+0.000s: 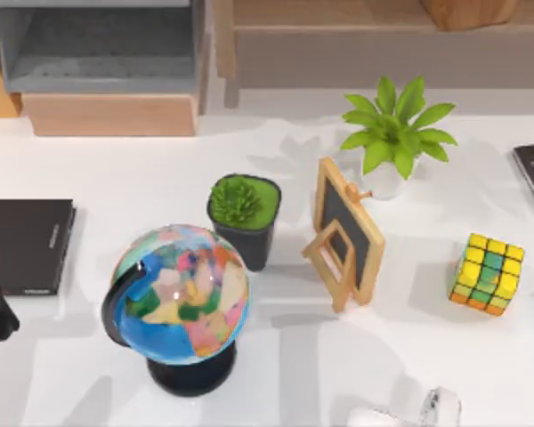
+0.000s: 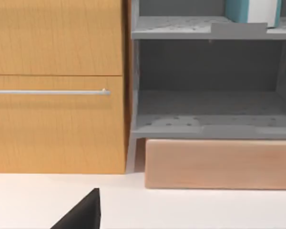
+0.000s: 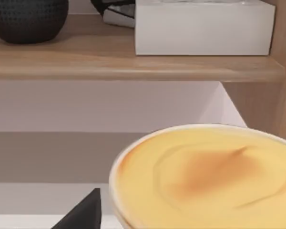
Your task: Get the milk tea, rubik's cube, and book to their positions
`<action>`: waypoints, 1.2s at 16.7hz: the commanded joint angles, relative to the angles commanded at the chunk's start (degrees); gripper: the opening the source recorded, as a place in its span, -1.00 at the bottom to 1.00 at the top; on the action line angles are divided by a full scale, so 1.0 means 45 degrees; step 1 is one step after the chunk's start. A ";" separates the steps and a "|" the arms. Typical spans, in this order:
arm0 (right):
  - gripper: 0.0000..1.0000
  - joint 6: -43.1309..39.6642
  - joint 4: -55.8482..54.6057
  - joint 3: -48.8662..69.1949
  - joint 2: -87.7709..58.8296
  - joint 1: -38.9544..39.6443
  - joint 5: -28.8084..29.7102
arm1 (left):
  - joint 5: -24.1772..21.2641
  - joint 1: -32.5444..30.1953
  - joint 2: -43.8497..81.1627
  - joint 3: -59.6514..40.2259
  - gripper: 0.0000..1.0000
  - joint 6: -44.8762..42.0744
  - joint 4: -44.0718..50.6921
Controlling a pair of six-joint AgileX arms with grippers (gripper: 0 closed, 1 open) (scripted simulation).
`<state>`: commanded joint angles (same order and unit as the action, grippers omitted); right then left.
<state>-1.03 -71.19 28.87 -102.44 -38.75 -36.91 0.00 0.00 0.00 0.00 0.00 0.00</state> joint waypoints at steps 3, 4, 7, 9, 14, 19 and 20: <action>1.00 -0.0001 0.0024 -0.0004 0.0023 -0.0008 -0.0008 | 0.0000 0.0000 0.0000 0.0000 1.00 0.0000 0.0000; 1.00 0.0000 -0.0011 0.0054 -0.0018 0.0062 0.0011 | 0.0000 0.0000 0.0000 0.0000 1.00 0.0000 0.0000; 1.00 0.0173 0.0363 0.0410 0.0148 0.0132 0.0127 | 0.0000 0.0000 0.0000 0.0000 1.00 0.0000 0.0000; 1.00 0.0543 0.1275 0.1174 0.0382 0.0389 0.0410 | 0.0000 0.0000 0.0000 0.0000 1.00 0.0000 0.0000; 1.00 0.1955 0.5881 0.4145 0.0794 0.1949 0.1726 | 0.0000 0.0000 0.0000 0.0000 1.00 0.0000 0.0000; 1.00 0.3634 1.3074 0.7538 0.0852 0.4712 0.3520 | 0.0000 0.0000 0.0000 0.0000 1.00 0.0000 0.0000; 1.00 0.3987 1.4641 0.8141 0.0821 0.5352 0.3893 | 0.0000 0.0000 0.0000 0.0000 1.00 0.0000 0.0000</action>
<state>16.91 -5.31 65.51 -98.74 -14.67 -19.39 0.00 0.00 0.00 0.00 0.00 0.00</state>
